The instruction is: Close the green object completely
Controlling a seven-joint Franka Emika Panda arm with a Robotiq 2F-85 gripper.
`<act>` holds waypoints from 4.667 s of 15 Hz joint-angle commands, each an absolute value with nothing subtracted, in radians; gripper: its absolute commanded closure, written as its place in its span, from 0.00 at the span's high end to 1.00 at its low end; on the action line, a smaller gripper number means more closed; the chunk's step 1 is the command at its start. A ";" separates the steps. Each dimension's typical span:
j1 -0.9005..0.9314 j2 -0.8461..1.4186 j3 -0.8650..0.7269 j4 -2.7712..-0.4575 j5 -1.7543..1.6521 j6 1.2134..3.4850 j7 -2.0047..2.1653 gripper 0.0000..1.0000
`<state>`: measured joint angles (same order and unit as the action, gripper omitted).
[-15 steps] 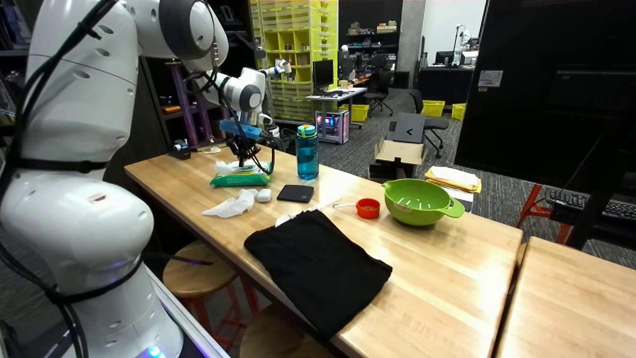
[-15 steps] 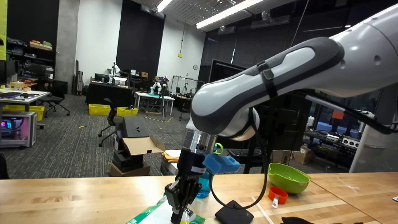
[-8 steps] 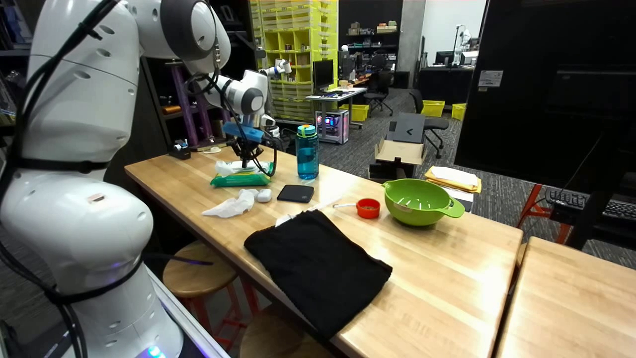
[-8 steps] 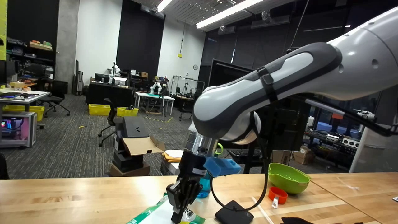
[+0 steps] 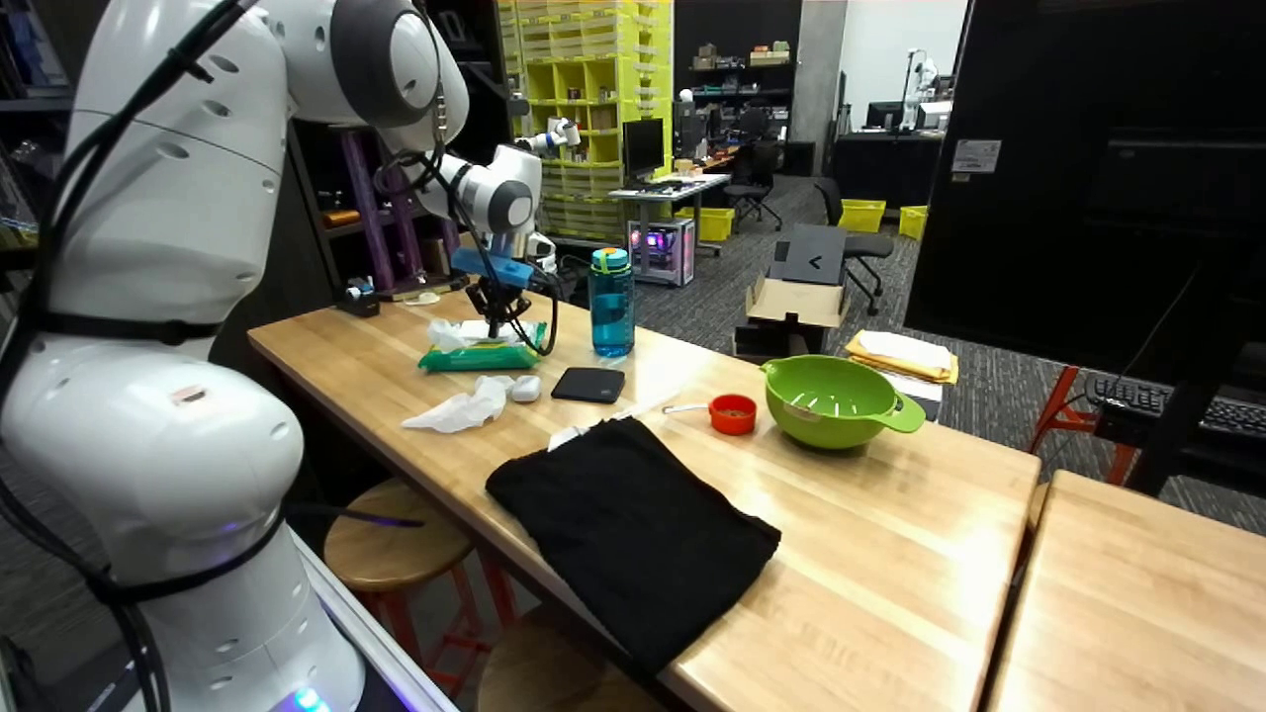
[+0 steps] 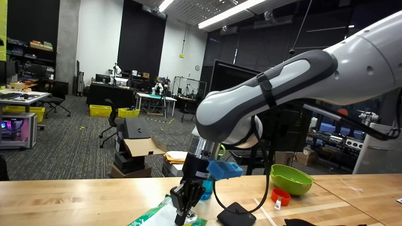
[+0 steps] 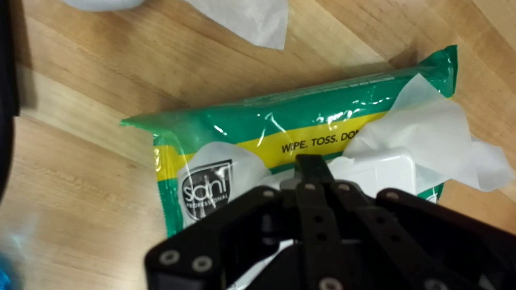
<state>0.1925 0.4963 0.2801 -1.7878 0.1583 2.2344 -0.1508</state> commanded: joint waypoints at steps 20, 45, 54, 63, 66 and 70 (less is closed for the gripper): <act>0.231 0.622 0.291 -1.629 0.171 2.164 -0.162 0.00; 0.229 0.556 0.311 -1.688 0.215 2.154 -0.168 0.00; 0.225 0.563 0.290 -1.719 0.214 2.158 -0.125 0.00; 0.226 0.571 0.285 -1.716 0.217 2.156 -0.092 0.00; 0.224 0.558 0.279 -1.726 0.213 2.156 -0.078 0.00; 0.224 0.553 0.272 -1.724 0.207 2.146 -0.068 0.00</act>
<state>0.2197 0.5835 0.2896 -1.6926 0.2013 2.1599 -0.0830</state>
